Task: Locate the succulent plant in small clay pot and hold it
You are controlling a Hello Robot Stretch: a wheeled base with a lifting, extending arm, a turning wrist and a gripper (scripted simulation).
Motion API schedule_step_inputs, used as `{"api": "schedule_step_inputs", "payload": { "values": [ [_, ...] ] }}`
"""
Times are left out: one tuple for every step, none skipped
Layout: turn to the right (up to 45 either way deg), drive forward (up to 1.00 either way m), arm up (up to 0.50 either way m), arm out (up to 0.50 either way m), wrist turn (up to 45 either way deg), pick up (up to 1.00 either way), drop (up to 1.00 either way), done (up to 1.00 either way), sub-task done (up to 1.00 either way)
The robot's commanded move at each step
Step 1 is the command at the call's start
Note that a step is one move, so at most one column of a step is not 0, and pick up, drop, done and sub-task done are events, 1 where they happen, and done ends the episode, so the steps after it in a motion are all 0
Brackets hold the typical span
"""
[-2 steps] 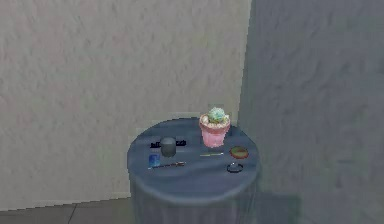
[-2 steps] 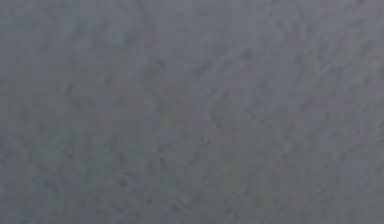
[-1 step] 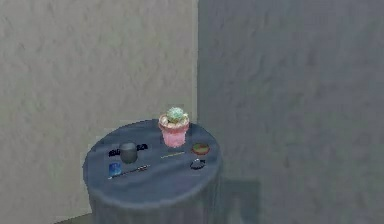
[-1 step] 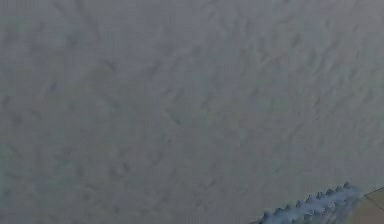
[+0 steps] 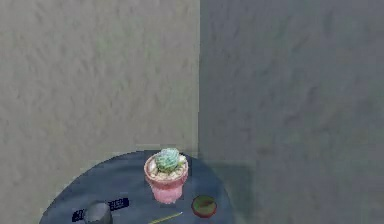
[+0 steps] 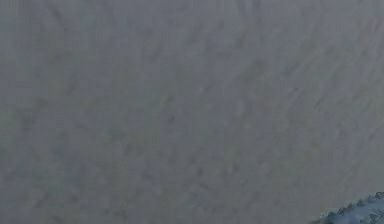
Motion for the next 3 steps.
{"api": "schedule_step_inputs", "payload": {
  "values": [
    [-45.0, 0.0, 0.0, 0.0, 0.0, 0.0, 0.0, 0.0, 0.0],
    [-45.0, 0.0, 0.0, 0.0, 0.0, 0.0, 0.0, 0.0, 0.0],
    [0.0, 0.0, 0.5, 0.0, 0.0, 0.0, 0.0, 0.0, 0.0]
  ]
}}
